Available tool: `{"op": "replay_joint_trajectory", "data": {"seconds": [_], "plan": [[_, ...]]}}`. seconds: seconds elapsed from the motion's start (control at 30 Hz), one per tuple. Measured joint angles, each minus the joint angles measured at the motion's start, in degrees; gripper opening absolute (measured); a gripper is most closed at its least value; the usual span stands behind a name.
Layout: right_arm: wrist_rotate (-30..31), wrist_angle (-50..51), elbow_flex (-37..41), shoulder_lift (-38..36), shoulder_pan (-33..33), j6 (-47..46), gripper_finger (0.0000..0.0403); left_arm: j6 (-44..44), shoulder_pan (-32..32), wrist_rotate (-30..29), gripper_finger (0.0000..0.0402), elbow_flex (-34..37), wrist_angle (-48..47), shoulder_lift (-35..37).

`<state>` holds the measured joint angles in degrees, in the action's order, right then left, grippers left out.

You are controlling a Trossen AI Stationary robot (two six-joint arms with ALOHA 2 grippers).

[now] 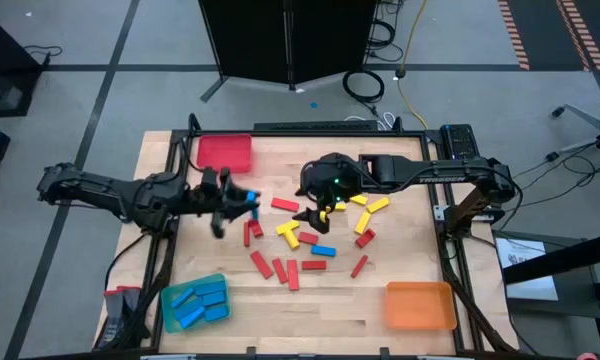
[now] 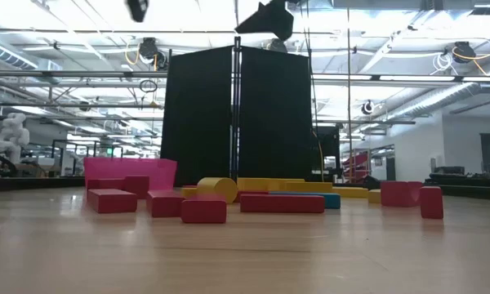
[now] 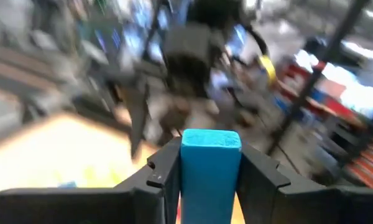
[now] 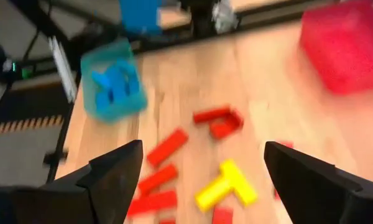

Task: Sort blocks
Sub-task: Put the blue block into the green bin

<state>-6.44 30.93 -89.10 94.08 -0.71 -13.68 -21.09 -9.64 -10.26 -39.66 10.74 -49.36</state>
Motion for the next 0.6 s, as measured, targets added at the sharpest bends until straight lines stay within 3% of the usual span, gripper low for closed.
{"op": "replay_joint_trajectory", "data": {"seconds": [0.2, 0.37, 0.6], "plan": [[-1.7, 10.1, 0.0, 0.0, 0.3, 1.7, 0.0325, -18.6, -6.7, 11.2, 0.0123, 0.0, -22.7, 5.4], [-0.9, 15.0, 0.0, 0.0, 0.2, 2.3, 0.0325, -30.7, -17.3, 12.1, 0.0123, 0.0, -37.9, 3.6], [-0.8, 15.8, 0.0, 0.0, 0.2, 2.3, 0.0325, -43.0, -32.1, 7.1, 0.0123, 2.9, -37.6, -3.1]]}}
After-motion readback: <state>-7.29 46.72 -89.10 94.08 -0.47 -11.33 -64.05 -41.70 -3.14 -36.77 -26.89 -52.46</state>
